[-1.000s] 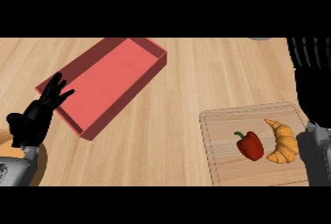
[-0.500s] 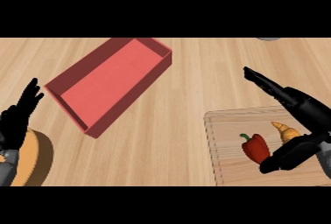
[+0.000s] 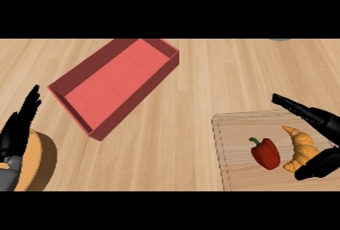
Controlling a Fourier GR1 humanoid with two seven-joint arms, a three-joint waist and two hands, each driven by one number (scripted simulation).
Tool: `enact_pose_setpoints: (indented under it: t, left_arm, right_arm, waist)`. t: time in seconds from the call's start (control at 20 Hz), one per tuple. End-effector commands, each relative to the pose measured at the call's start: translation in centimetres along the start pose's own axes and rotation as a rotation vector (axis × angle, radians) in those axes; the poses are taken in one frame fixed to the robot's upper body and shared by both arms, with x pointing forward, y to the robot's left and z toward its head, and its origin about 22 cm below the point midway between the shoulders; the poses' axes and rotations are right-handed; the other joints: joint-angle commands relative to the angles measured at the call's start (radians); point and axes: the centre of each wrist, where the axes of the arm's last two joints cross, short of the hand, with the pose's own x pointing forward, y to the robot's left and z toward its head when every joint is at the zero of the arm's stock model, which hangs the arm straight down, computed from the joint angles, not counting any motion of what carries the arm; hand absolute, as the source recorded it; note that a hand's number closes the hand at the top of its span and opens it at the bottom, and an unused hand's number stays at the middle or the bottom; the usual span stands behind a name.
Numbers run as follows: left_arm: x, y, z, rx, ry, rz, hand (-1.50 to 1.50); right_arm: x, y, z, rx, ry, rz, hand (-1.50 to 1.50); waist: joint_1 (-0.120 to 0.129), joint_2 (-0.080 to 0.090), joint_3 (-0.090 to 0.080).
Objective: Pick the bell pepper from the cutting board and place it in the cardboard box
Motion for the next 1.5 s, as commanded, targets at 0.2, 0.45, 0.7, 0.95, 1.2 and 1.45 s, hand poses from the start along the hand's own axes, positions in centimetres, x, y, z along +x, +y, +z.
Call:
enact_pose_setpoints:
  t: [0.2, 0.45, 0.7, 0.95, 1.2, 1.45]
  left_arm:
    - [0.7, 0.2, -0.8, -0.005, -0.001, -0.012, 0.00]
    - [0.4, -0.8, -0.2, 0.005, 0.010, -0.024, 0.00]
    - [0.2, 0.5, -1.0, 0.020, 0.013, -0.038, 0.00]
    - [-1.1, 1.1, 0.2, 0.012, 0.013, -0.025, 0.00]
    - [1.1, -0.8, -0.1, 0.018, 0.030, -0.020, 0.00]
    - [0.4, -1.1, -0.2, 0.025, 0.037, -0.010, 0.00]
  right_arm:
    - [2.4, -4.5, -0.5, 0.344, 0.004, 0.353, -1.50]
    - [2.2, -5.0, -2.7, 0.507, 0.068, 0.466, -1.50]
    - [1.8, -4.0, -5.1, 0.674, 0.151, 0.623, -1.50]
    - [-1.2, -0.4, -8.2, 0.737, 0.164, 0.610, -1.50]
    - [-1.4, -0.1, -7.6, 0.758, 0.193, 0.664, -1.50]
    - [-2.0, 1.9, -9.6, 0.771, 0.162, 0.672, -1.50]
  waist:
    - [0.010, -0.005, -0.004]
    - [0.015, -0.008, -0.005]
    - [0.001, -0.010, -0.006]
    - [-0.011, -0.013, -0.006]
    - [-0.029, -0.018, -0.006]
    - [-0.033, -0.017, -0.007]
